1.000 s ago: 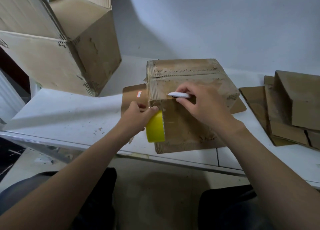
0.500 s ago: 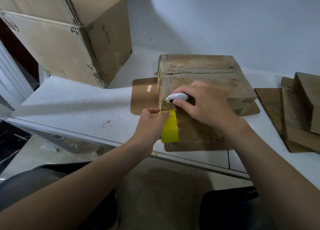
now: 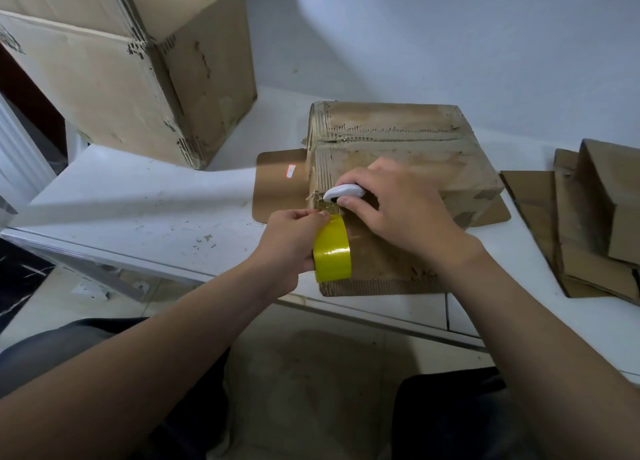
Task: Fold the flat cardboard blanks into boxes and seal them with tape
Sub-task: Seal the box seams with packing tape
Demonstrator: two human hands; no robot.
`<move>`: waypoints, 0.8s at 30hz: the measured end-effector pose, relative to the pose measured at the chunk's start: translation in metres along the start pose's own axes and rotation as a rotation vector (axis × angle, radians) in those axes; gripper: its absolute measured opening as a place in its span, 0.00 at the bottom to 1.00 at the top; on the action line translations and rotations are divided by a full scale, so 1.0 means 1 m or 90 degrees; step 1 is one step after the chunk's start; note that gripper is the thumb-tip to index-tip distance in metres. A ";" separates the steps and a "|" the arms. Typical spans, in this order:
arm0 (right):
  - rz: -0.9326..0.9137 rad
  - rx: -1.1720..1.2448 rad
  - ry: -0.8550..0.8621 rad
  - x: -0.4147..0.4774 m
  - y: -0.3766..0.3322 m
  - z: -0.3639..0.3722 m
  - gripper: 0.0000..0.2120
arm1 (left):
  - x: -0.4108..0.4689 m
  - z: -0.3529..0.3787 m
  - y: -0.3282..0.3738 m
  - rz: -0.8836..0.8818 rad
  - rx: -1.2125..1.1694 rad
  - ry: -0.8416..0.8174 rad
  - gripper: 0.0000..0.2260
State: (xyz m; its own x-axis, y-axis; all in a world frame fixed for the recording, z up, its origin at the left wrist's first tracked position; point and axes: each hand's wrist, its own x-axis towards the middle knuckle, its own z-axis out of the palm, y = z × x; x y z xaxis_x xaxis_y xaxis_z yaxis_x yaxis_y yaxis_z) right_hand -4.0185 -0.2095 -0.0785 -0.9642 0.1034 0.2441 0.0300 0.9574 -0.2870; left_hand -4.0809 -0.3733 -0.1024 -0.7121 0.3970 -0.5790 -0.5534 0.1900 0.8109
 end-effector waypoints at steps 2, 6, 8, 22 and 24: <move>0.003 0.002 -0.002 0.000 0.000 0.000 0.09 | -0.004 0.000 -0.002 -0.050 -0.013 -0.033 0.10; 0.007 0.001 -0.008 0.002 -0.001 -0.002 0.10 | -0.008 0.000 -0.009 -0.072 -0.031 -0.058 0.10; 0.004 -0.005 -0.016 0.003 -0.001 -0.004 0.10 | -0.007 -0.001 -0.011 -0.065 -0.043 -0.057 0.11; 0.042 0.095 -0.077 0.003 -0.011 -0.004 0.09 | -0.010 -0.003 -0.014 -0.063 -0.055 -0.061 0.12; 0.047 0.099 -0.063 0.004 -0.011 -0.001 0.08 | -0.009 -0.004 -0.015 -0.061 -0.060 -0.064 0.12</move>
State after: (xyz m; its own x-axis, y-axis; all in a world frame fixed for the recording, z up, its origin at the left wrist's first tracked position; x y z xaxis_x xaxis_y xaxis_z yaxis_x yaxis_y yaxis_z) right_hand -4.0220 -0.2190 -0.0735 -0.9822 0.1375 0.1278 0.0677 0.8943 -0.4423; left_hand -4.0680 -0.3832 -0.1093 -0.6093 0.4705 -0.6382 -0.6587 0.1477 0.7378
